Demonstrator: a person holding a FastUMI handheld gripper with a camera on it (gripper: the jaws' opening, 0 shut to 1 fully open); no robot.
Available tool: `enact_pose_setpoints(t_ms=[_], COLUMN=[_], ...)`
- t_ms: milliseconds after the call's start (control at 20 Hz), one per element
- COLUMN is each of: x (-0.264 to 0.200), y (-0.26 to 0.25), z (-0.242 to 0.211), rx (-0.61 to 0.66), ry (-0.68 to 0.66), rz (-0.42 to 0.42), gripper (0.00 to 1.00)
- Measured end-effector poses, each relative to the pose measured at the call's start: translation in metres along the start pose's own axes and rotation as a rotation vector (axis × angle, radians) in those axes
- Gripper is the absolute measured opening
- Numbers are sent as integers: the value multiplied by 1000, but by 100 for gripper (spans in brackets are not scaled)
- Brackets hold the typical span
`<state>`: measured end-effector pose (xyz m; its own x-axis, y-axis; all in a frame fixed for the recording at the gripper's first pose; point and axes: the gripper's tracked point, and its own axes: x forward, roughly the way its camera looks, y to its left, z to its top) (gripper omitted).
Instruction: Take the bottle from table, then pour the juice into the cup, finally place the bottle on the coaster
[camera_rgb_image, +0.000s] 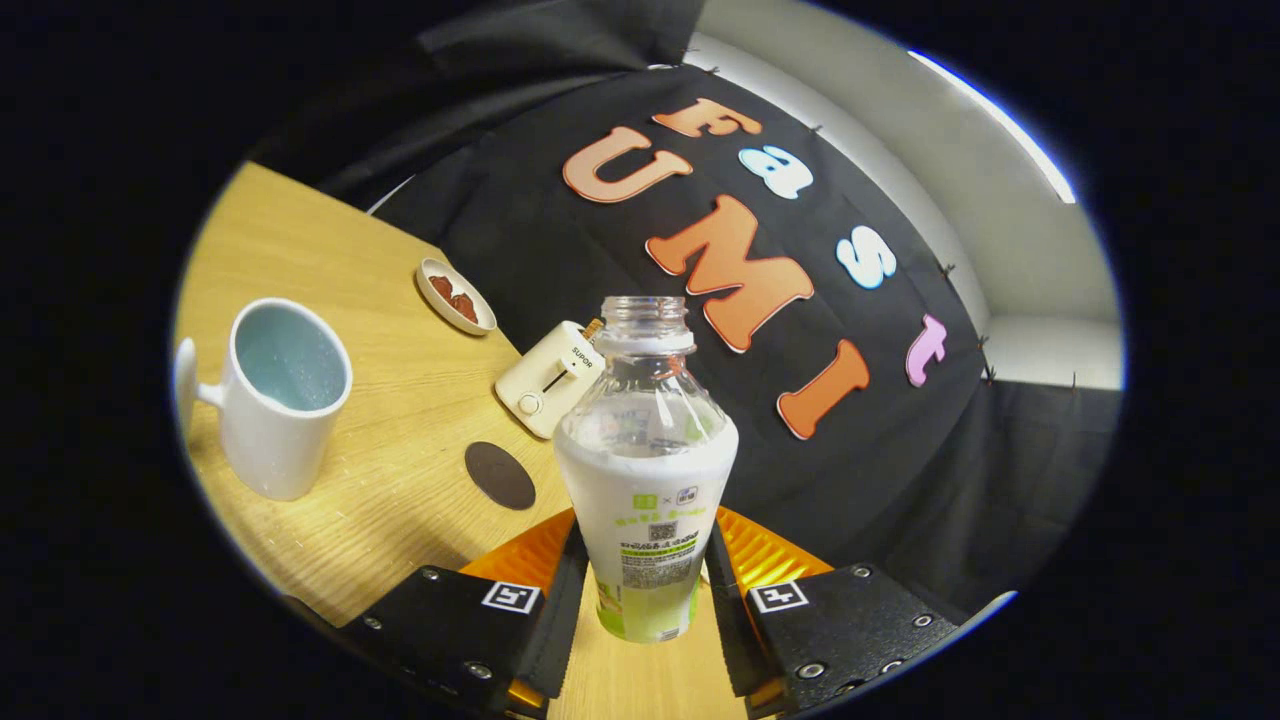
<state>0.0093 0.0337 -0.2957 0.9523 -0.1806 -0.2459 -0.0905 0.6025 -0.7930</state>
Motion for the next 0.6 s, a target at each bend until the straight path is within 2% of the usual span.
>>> enact_pose_setpoints(t_ms=[450, 600], x=[5, 6], y=[8, 10], z=[18, 27], rx=[-329, -404], ry=[-107, -139], rz=[-59, -68], gripper=[61, 61])
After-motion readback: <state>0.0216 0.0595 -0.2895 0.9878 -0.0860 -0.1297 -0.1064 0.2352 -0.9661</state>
